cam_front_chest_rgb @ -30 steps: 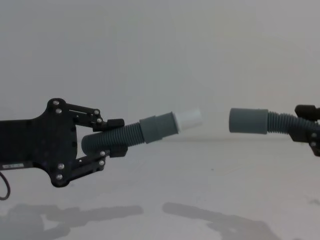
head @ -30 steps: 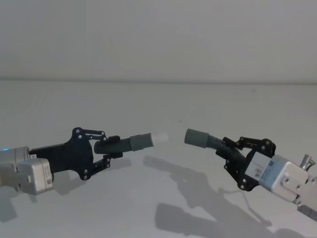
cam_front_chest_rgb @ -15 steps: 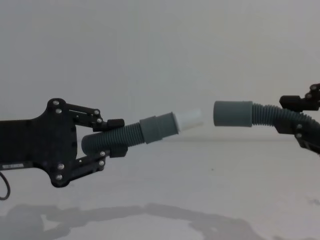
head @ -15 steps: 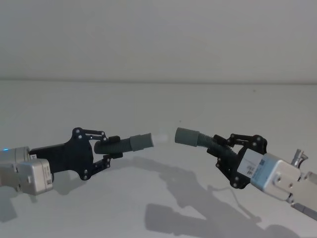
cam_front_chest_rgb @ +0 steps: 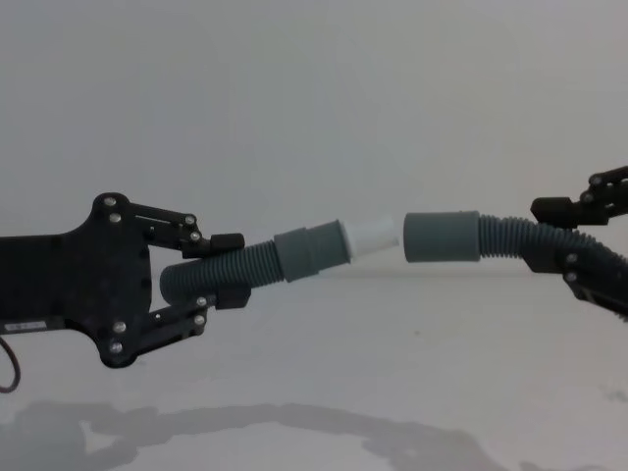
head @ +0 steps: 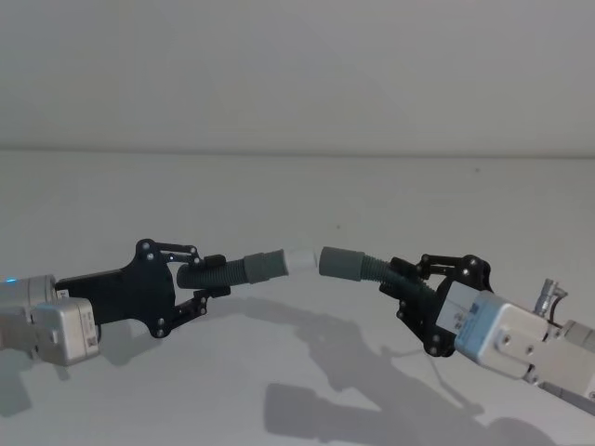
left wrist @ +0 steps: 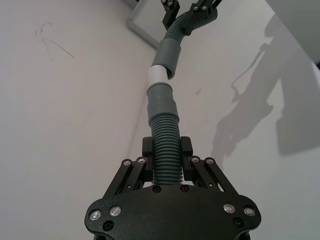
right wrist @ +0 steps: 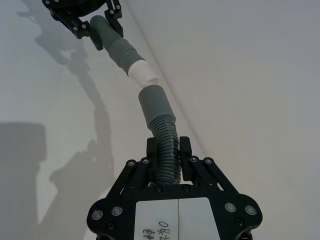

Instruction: Use both hands to pick up one end of the pipe from the table, align the ends, and insert them.

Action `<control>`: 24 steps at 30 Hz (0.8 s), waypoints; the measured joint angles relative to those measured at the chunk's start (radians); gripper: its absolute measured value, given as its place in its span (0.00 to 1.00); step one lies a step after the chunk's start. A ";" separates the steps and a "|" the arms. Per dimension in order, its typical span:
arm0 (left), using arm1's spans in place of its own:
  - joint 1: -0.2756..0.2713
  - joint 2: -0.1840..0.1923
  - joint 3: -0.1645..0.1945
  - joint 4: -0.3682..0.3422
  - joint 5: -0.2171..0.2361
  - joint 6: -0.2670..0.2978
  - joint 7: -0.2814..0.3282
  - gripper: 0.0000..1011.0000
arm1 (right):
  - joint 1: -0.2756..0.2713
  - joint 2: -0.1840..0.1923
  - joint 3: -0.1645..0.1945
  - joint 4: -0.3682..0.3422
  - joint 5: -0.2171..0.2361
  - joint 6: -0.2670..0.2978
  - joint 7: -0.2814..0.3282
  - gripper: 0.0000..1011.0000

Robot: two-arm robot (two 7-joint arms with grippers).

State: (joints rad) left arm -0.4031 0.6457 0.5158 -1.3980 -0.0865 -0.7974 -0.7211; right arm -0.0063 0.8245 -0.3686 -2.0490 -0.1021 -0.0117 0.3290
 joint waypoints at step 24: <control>0.000 0.000 0.000 0.000 0.000 0.000 0.000 0.30 | 0.010 -0.015 0.005 -0.028 -0.024 0.015 0.033 0.25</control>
State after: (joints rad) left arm -0.4030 0.6457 0.5158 -1.3981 -0.0866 -0.7975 -0.7211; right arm 0.0039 0.8090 -0.3633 -2.0771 -0.1259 0.0035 0.3615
